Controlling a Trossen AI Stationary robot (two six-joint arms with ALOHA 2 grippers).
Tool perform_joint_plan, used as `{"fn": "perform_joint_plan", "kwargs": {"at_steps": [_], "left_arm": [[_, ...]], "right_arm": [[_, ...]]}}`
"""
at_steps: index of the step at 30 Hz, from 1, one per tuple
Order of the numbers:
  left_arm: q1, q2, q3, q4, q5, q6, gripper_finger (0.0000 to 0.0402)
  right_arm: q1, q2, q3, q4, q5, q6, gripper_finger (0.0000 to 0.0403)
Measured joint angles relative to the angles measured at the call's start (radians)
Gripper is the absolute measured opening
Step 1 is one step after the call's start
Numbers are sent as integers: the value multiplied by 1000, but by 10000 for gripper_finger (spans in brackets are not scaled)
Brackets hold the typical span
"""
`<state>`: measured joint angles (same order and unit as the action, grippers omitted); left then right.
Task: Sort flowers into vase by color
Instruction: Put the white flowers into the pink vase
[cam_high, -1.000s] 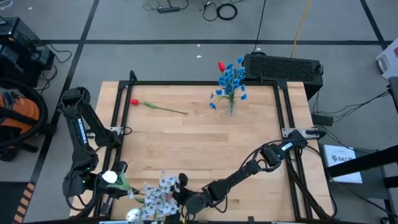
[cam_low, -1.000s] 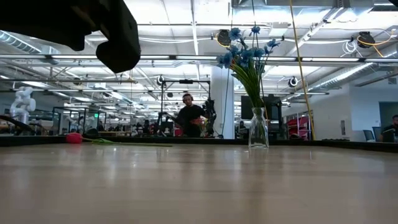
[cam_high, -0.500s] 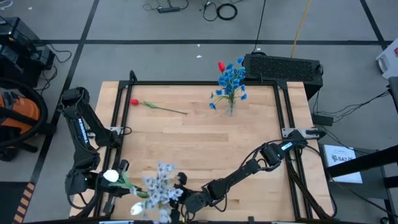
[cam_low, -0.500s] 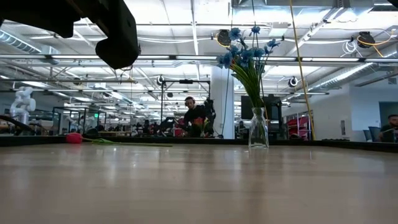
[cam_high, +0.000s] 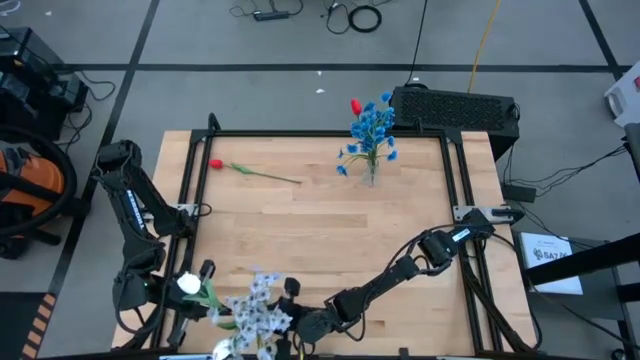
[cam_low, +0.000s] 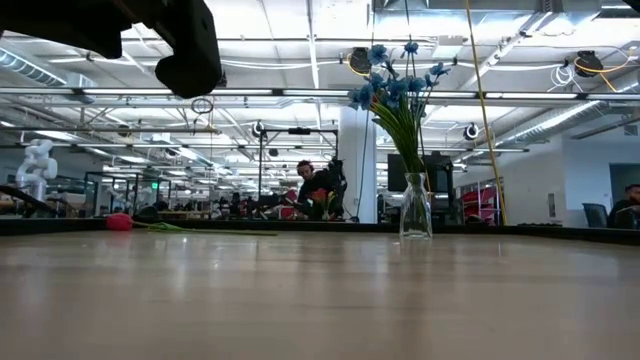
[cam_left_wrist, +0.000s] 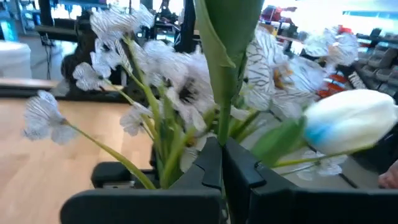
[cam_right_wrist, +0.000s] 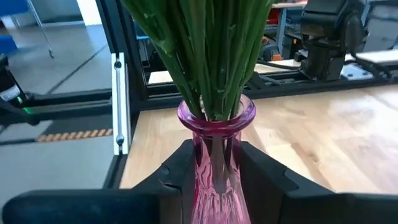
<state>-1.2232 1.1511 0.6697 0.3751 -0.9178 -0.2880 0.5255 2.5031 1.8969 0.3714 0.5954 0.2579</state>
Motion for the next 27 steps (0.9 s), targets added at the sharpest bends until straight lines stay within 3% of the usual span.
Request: {"fn": "perform_joint_plan", "kwargs": {"at_steps": [5, 9, 17, 27], "left_arm": [[0, 0, 0, 3, -75, 40, 0], [12, 5, 0, 5, -74, 40, 0], [87, 85, 1, 14, 51, 7, 0], [91, 189, 1, 17, 56, -47, 0]], "right_arm": [[0, 0, 0, 1, 1, -57, 96], [0, 0, 0, 1, 1, -58, 96], [0, 0, 0, 1, 2, -61, 96], [0, 0, 0, 3, 1, -57, 95]]}}
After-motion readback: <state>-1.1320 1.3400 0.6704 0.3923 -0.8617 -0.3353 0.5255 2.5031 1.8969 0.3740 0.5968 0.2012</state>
